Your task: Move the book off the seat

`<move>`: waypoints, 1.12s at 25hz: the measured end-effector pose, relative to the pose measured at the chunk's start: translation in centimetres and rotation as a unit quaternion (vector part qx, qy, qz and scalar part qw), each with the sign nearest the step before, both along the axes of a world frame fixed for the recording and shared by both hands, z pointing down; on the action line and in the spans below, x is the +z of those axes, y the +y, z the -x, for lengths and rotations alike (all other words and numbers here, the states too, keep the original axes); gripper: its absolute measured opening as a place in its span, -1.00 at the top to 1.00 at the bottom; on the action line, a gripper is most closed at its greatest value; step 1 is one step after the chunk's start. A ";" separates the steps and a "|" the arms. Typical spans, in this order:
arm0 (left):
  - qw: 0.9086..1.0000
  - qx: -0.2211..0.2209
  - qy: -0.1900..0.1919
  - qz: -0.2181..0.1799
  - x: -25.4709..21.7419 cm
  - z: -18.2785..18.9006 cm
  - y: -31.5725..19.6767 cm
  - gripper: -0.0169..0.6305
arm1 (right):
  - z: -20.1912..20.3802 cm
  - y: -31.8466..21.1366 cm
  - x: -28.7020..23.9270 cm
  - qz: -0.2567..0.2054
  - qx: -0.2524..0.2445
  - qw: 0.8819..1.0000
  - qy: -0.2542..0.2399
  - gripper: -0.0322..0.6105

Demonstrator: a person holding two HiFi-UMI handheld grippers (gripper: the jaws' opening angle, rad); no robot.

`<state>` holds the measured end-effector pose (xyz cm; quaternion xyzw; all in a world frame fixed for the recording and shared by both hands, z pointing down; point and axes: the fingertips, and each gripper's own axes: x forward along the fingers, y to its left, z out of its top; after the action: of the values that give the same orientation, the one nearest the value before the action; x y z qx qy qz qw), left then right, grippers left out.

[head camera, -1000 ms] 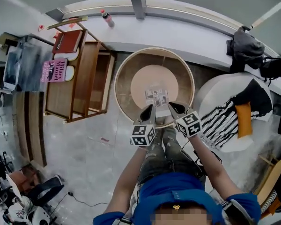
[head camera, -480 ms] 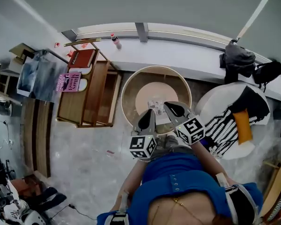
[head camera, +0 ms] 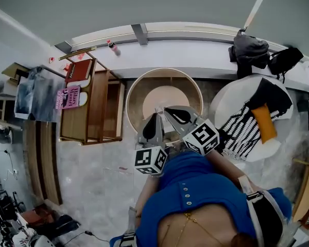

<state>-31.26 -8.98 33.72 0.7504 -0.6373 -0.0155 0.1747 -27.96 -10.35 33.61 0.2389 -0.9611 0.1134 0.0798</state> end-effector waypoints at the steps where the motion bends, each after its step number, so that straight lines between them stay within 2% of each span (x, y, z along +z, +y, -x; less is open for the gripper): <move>1: 1.000 -0.001 0.002 0.000 -0.1 0.1 -0.1 0.95 | 0.1 0.0 0.1 0.003 -0.002 1.000 0.000 0.90; 7: 1.000 -0.005 -0.001 0.005 0.0 -0.1 -0.2 0.94 | -0.1 0.1 0.5 -0.015 -0.015 1.000 0.018 0.90; 17: 1.000 0.007 -0.016 0.009 0.4 -1.5 -0.1 0.95 | -1.2 0.3 0.9 -0.007 -0.013 1.000 0.021 0.90; 28: 1.000 0.009 -0.011 0.007 0.0 -1.7 -0.1 0.95 | -1.2 0.5 0.5 0.002 -0.015 1.000 0.015 0.90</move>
<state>-29.55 -9.07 33.74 0.7552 -0.6322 -0.0018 0.1731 -26.79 -9.90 34.11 0.2263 -0.9630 0.1105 0.0961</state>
